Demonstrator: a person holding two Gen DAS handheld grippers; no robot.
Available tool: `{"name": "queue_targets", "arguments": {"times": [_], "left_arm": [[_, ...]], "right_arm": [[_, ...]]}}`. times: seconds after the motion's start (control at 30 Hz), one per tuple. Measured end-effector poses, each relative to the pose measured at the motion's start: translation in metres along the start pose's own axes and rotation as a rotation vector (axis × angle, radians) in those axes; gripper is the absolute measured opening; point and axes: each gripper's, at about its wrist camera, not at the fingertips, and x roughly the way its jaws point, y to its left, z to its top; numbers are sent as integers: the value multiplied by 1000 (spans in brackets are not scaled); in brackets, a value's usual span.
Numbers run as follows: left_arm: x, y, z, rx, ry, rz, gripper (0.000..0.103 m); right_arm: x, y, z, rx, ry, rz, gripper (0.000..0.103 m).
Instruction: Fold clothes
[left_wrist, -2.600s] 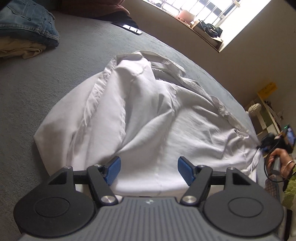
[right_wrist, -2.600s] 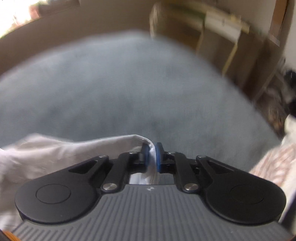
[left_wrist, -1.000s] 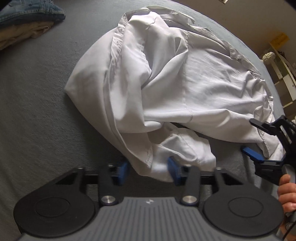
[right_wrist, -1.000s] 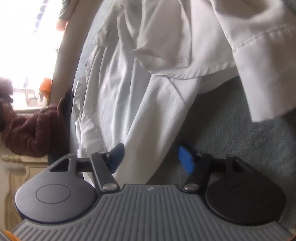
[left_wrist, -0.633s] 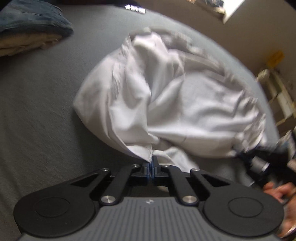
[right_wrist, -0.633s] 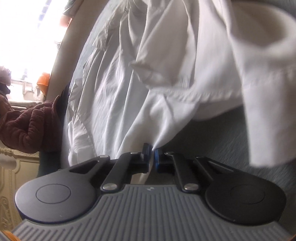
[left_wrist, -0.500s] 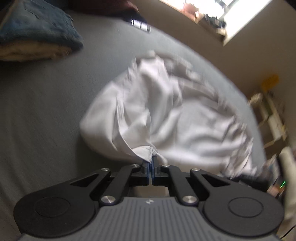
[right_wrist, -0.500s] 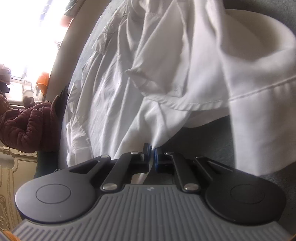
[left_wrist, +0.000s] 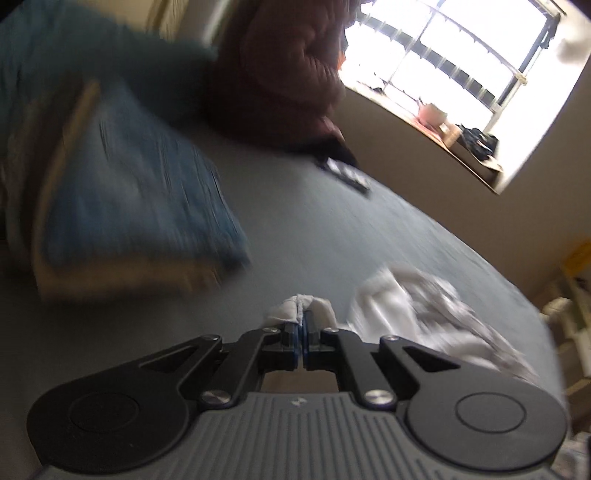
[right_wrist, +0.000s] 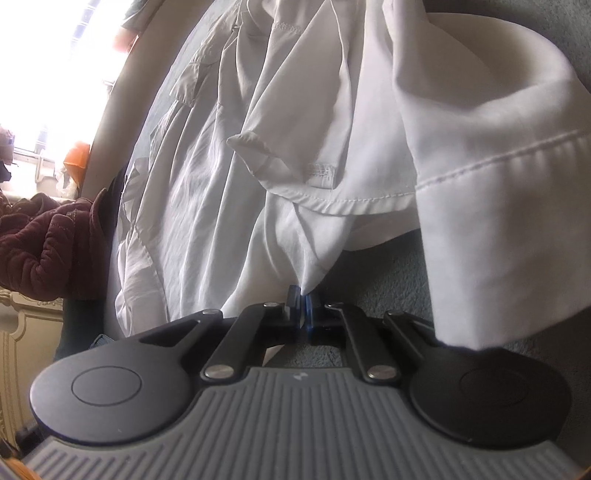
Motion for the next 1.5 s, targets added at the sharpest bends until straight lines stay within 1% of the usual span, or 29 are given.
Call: {"name": "queue_targets", "arguments": {"times": [0.07,0.1,0.17,0.27,0.33,0.47,0.57,0.6,0.67,0.77,0.8,0.83,0.9,1.0,1.07,1.1,1.13,1.17,1.2,1.23,1.27,1.3,1.33,1.37,1.4,1.43,1.47,1.5], "left_arm": [[9,3,13,3,-34,42,3],[16,5,16,-5,-34,65,4],[33,11,17,-33,-9,123,7],[58,27,6,-85,35,221,19],[68,39,-2,-119,52,269,33],[63,67,-17,-217,36,315,35],[46,79,-26,-244,33,356,35],[39,78,-31,-236,38,350,37],[26,67,-40,-192,59,288,42],[12,42,-62,-135,132,124,57],[10,32,-70,-124,167,66,66],[10,21,-79,-119,203,18,70],[14,0,-94,-111,260,-54,70],[23,-31,-111,-102,321,-113,75],[31,-44,-118,-118,347,-135,75],[35,-49,-122,-128,358,-137,75],[38,-53,-124,-137,368,-138,74],[41,-54,-127,-145,378,-138,74],[43,-55,-131,-153,389,-134,71],[45,-56,-135,-157,400,-127,63],[47,-56,-138,-159,411,-119,58],[51,-56,-140,-158,419,-110,47],[54,-57,-143,-154,422,-101,36],[54,-57,-148,-149,422,-92,30],[54,-54,-152,-149,421,-84,16],[52,-51,-156,-153,419,-77,10],[52,-49,-159,-159,416,-71,9],[52,-47,-160,-169,410,-64,5]], "right_arm": [[1,0,0,-8,2,-5,0],[1,0,0,-12,2,-9,0],[1,-1,0,-11,2,-13,0],[2,-3,1,0,4,-16,0],[3,-3,2,2,6,-18,0],[4,-1,2,-8,6,-24,0],[5,1,3,-17,6,-30,0],[5,1,3,-21,7,-31,0],[6,3,3,-27,8,-34,0],[6,2,3,-20,10,-28,0],[5,1,3,-12,11,-25,0],[5,-1,4,-4,13,-19,0],[4,-4,5,14,16,-7,0],[1,-11,6,77,24,23,0],[-2,-16,8,127,32,48,3],[-4,-19,8,156,37,63,8],[-6,-21,9,172,42,76,18],[-10,-23,8,179,36,90,25],[-15,-24,8,185,30,104,35],[-21,-25,8,185,14,116,48],[-26,-27,7,183,-3,117,51],[-32,-29,7,181,-21,117,54],[-35,-33,8,190,-40,108,55],[-39,-37,9,199,-59,98,55],[-43,-42,11,209,-78,88,55],[-46,-46,12,218,-97,78,55],[-47,-49,14,221,-106,76,55],[-46,-51,16,222,-111,76,55]]}}
